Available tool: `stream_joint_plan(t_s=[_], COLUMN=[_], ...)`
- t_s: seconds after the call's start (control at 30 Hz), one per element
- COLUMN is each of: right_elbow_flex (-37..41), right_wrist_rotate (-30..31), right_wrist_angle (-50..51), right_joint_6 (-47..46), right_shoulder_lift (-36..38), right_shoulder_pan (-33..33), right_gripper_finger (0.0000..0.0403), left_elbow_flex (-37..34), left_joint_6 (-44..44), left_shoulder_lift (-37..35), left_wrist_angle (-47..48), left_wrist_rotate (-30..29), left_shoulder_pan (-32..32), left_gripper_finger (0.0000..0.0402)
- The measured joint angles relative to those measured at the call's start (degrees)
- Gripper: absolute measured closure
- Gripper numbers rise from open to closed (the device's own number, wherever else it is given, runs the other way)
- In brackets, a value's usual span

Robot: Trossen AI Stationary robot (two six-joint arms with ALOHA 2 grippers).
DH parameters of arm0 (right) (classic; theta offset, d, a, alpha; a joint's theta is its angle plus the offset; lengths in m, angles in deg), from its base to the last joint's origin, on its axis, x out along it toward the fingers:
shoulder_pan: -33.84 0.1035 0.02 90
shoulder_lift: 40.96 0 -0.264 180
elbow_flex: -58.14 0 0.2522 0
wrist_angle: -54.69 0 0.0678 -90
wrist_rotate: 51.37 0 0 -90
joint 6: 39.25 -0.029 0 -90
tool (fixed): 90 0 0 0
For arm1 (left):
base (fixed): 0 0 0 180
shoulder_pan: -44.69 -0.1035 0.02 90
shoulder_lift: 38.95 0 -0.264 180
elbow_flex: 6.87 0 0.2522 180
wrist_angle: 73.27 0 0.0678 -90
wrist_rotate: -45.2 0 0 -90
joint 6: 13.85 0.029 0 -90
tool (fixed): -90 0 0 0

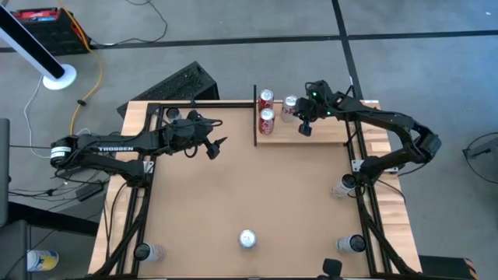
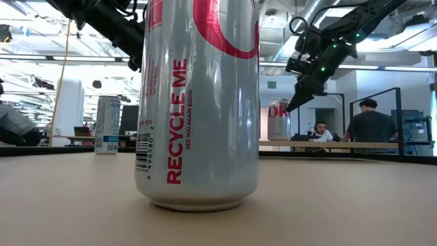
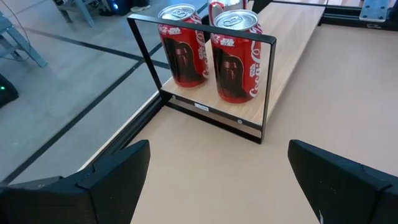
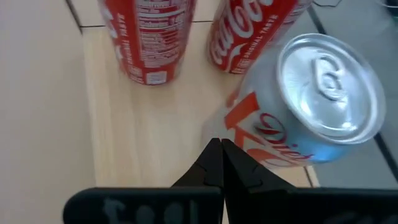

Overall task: Place canned beverage on shelf
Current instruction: Put the top silver soda can on the shelf

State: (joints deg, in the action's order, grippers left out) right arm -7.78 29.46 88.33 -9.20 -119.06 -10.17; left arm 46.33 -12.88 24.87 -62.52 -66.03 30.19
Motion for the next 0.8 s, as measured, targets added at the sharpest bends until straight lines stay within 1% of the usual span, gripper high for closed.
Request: stream_joint_plan(t_s=[0.17,0.6,0.8], right_elbow_flex=[0.0,0.0,0.0], right_wrist_rotate=[3.7,4.7,4.8], right_wrist_angle=[-1.8,-5.8,-5.9], right_joint_6=[0.0,0.0,0.0], right_shoulder_lift=[0.0,0.0,0.0], right_shoulder_pan=[0.0,0.0,-0.3], right_gripper_finger=[0.0386,0.0386,0.0386], left_elbow_flex=[0.0,0.0,0.0], left_joint_6=[0.1,0.0,-0.1], left_shoulder_lift=[0.0,0.0,0.0], left_wrist_angle=[-0.3,-0.3,-0.3], left_wrist_rotate=[0.0,0.4,0.4], left_shoulder_pan=[0.0,0.0,0.0], left_gripper_finger=[0.0035,0.0035,0.0035])
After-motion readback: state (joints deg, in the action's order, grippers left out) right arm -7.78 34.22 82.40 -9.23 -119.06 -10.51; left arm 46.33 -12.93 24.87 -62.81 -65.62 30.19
